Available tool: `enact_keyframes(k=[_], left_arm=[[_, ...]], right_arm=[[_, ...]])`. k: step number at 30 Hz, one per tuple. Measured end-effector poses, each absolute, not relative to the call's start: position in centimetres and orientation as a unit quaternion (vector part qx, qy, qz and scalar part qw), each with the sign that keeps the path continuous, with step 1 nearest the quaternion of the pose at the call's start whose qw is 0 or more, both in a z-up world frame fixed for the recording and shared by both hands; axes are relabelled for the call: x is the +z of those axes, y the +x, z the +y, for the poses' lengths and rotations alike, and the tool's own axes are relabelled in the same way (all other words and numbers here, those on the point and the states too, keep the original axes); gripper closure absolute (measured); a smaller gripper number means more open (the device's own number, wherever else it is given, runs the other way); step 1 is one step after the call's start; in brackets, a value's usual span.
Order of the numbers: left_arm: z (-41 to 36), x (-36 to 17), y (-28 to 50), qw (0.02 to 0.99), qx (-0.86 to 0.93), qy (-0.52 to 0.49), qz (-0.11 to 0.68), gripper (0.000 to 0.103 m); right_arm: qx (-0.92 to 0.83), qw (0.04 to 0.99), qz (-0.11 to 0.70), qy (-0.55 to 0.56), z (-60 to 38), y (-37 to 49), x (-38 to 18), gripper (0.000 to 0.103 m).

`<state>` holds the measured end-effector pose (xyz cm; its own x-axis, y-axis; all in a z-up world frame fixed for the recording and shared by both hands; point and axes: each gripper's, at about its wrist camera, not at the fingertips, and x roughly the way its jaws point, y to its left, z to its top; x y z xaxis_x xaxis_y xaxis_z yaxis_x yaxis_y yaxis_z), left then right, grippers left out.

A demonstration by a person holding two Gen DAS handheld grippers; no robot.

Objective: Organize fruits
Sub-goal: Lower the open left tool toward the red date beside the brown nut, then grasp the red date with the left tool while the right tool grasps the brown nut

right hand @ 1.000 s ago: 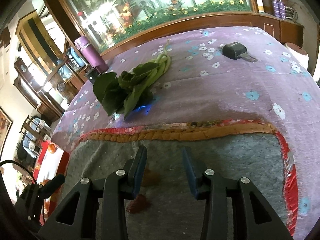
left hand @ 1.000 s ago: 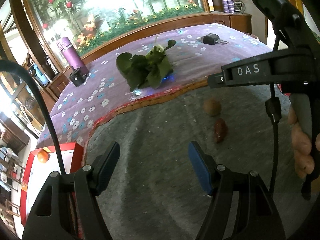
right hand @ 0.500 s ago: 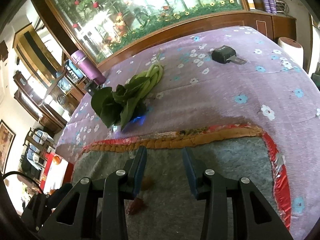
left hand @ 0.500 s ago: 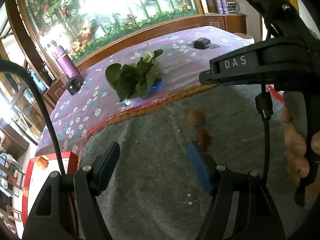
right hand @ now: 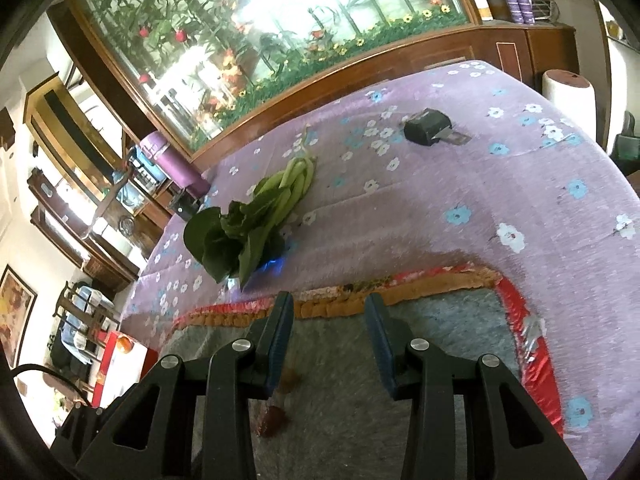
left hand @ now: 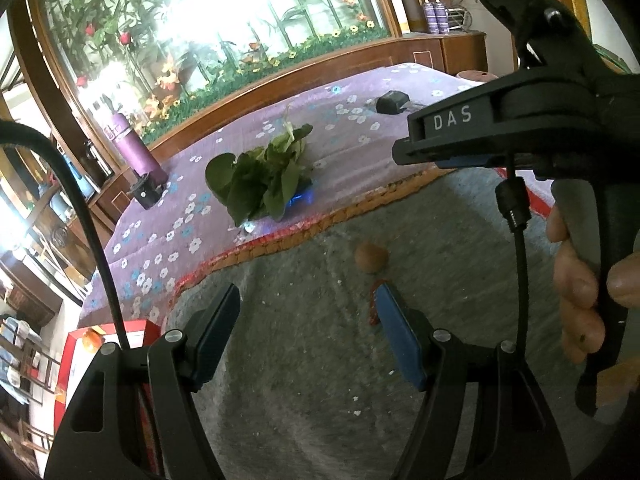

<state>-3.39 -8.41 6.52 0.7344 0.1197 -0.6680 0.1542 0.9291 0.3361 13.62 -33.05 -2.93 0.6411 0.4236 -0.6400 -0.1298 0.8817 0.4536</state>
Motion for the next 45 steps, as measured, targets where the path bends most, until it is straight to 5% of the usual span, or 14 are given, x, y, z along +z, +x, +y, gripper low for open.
enact_keyframes(k=[14, 22, 39, 41, 45], left_arm=[[-6.5, 5.9, -3.0, 0.911, -0.006, 0.168, 0.377, 0.033], [-3.4, 4.6, -1.7, 0.906, -0.037, 0.075, 0.414, 0.033], [-6.7, 1.8, 0.4, 0.887, -0.088, 0.040, 0.452, 0.033], [-7.1, 1.6, 0.6, 0.885, -0.094, 0.036, 0.455, 0.036], [-7.7, 1.5, 0.7, 0.888, -0.100, 0.045, 0.446, 0.057]], right_arm=[[0.142, 0.896, 0.382, 0.175, -33.9, 13.7, -2.3, 0.063], [0.131, 0.888, 0.401, 0.180, -34.1, 14.2, -3.4, 0.063], [0.154, 0.876, 0.412, 0.198, -34.0, 14.2, -3.4, 0.063], [0.155, 0.876, 0.412, 0.197, -33.9, 14.2, -3.4, 0.063], [0.158, 0.875, 0.415, 0.194, -33.8, 14.2, -3.5, 0.063]])
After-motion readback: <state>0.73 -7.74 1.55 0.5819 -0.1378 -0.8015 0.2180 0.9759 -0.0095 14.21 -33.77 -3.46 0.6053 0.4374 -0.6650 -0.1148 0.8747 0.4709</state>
